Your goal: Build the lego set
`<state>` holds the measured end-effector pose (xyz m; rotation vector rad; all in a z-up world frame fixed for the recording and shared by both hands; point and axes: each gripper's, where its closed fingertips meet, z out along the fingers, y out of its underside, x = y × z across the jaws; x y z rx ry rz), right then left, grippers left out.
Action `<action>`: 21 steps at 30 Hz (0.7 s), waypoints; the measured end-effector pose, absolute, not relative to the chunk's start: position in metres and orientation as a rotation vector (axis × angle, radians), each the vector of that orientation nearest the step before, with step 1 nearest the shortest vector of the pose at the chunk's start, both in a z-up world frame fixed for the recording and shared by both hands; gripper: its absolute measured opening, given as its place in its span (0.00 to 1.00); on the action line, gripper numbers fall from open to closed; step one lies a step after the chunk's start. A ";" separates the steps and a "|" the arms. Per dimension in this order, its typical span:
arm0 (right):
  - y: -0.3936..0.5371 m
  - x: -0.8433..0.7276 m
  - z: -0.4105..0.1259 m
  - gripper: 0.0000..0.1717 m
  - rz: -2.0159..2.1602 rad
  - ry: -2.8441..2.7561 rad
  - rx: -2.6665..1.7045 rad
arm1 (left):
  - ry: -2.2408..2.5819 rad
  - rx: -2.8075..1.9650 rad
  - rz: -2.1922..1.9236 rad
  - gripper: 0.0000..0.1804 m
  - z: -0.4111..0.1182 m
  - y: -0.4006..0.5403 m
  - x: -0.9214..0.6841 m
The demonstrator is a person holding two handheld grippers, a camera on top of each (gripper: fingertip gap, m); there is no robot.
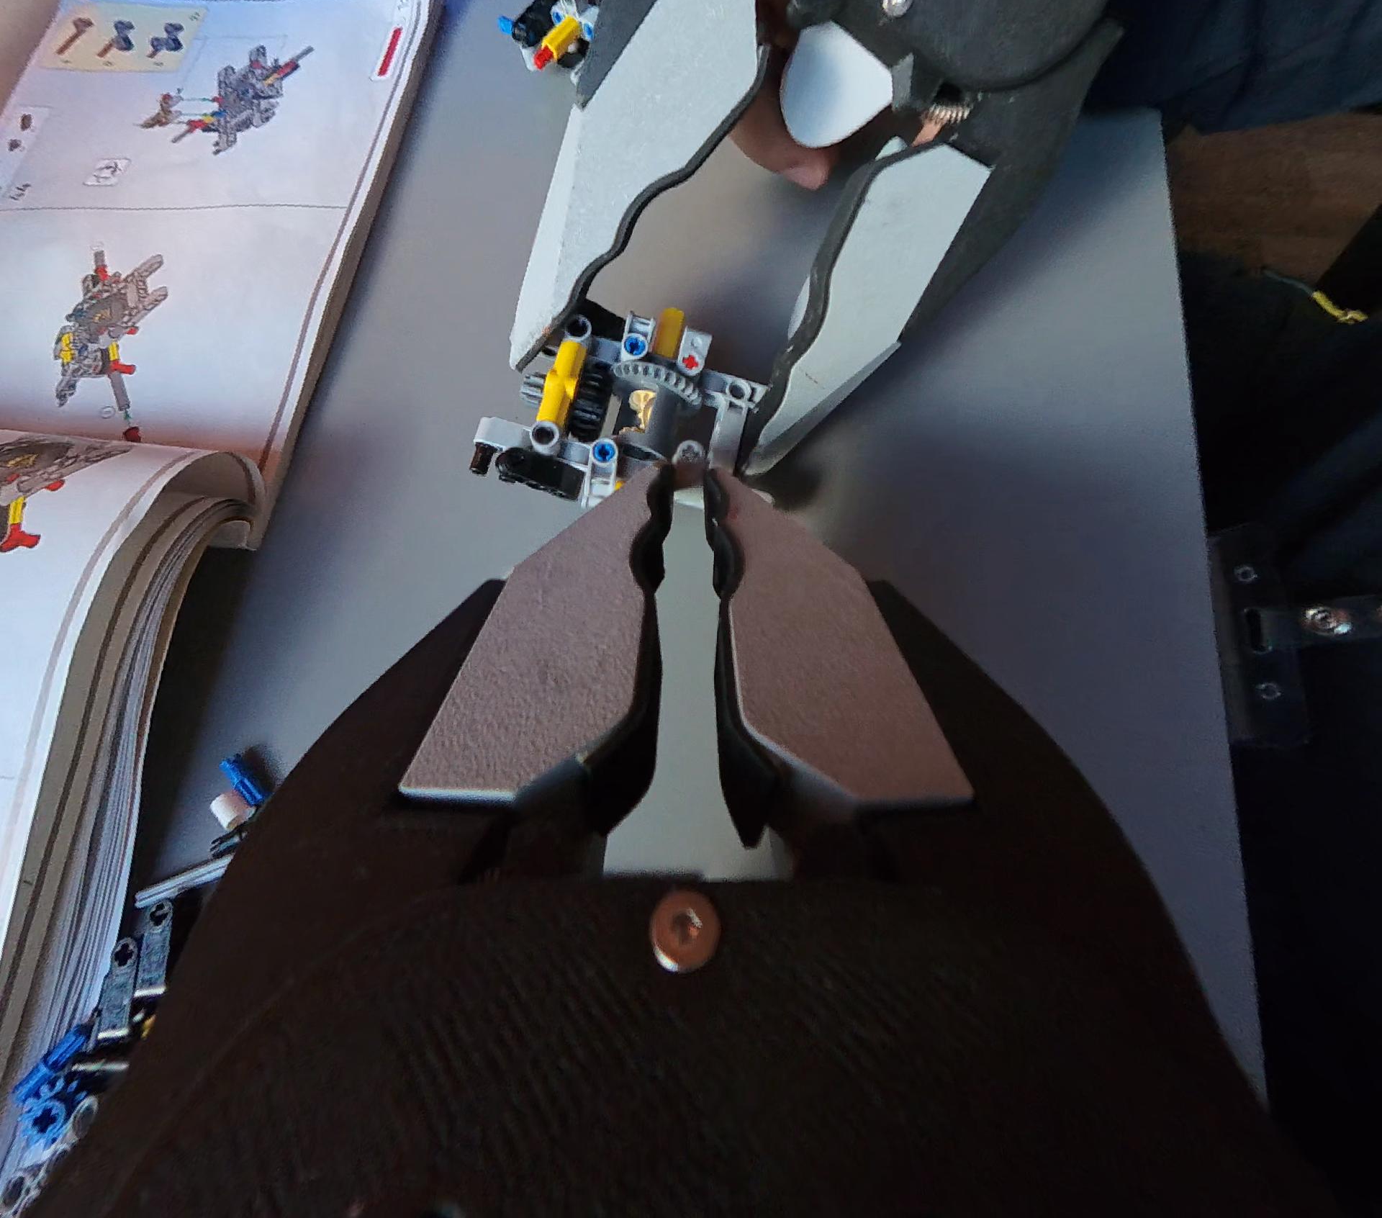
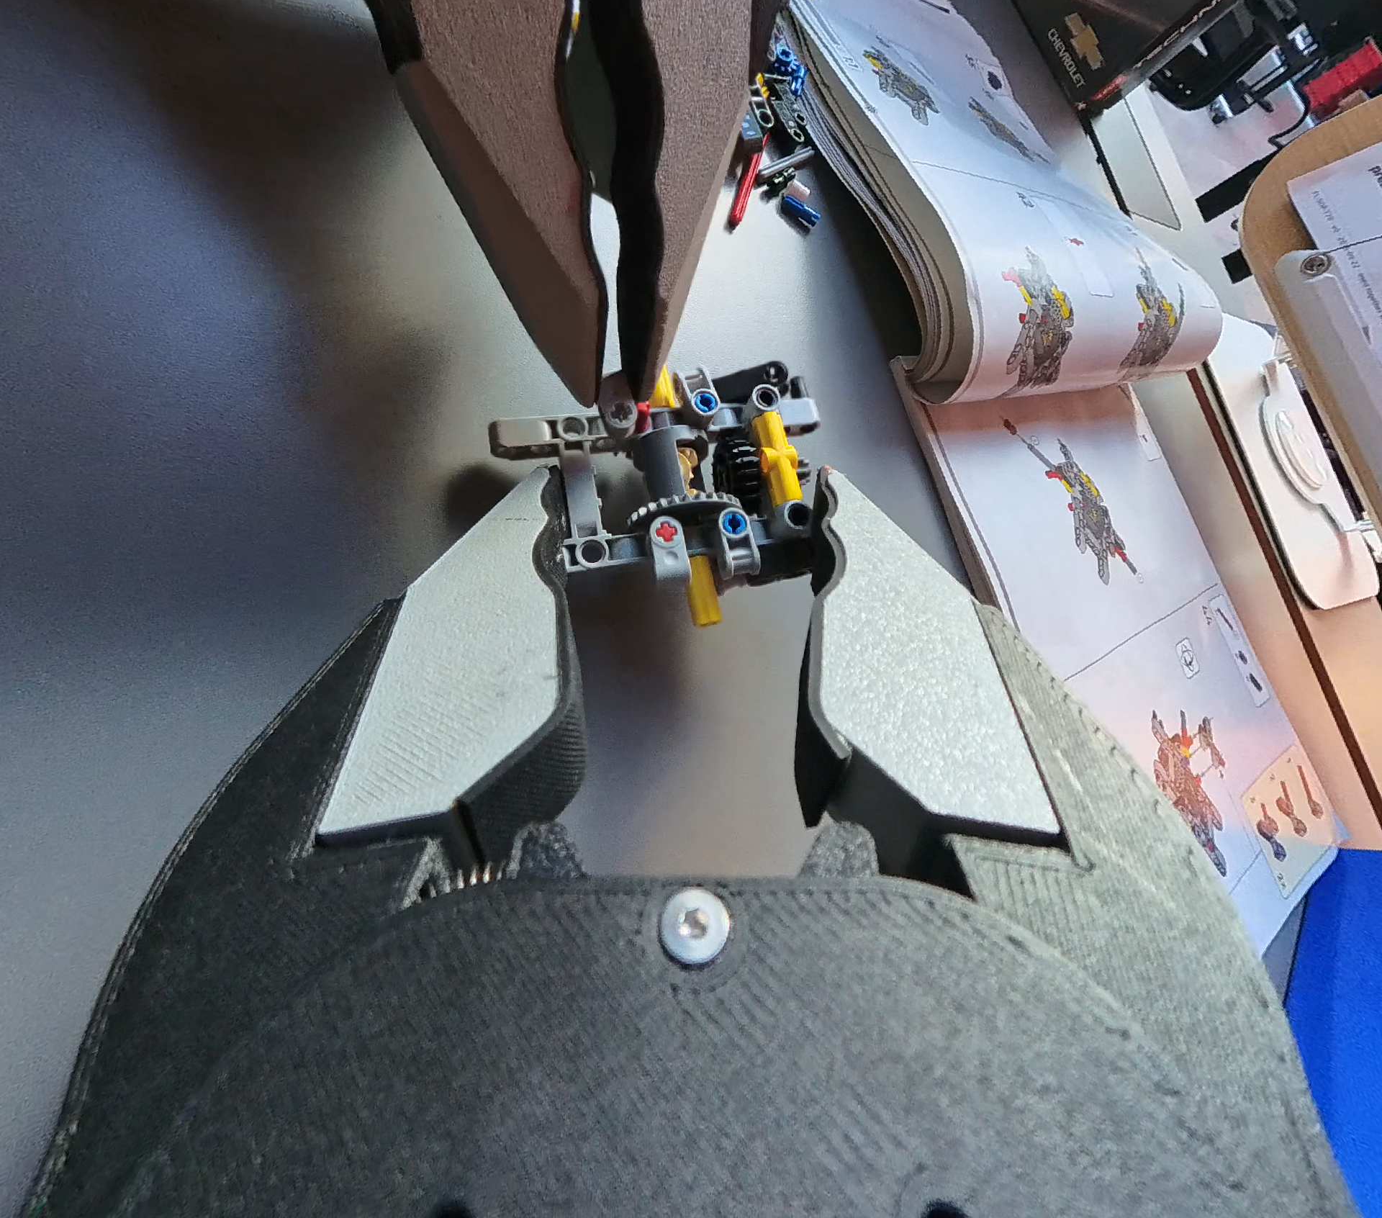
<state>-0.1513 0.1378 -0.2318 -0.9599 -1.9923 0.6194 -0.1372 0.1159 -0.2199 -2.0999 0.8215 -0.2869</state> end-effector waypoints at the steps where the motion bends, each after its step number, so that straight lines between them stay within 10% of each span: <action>1: 0.138 -0.151 -0.232 0.37 0.620 -1.992 -0.959 | 0.831 -2.114 -0.263 0.03 -0.223 0.116 -0.139; 21: 0.140 -0.150 -0.227 0.35 0.656 -1.969 -0.953 | 0.898 -2.099 -0.207 0.03 -0.218 0.119 -0.147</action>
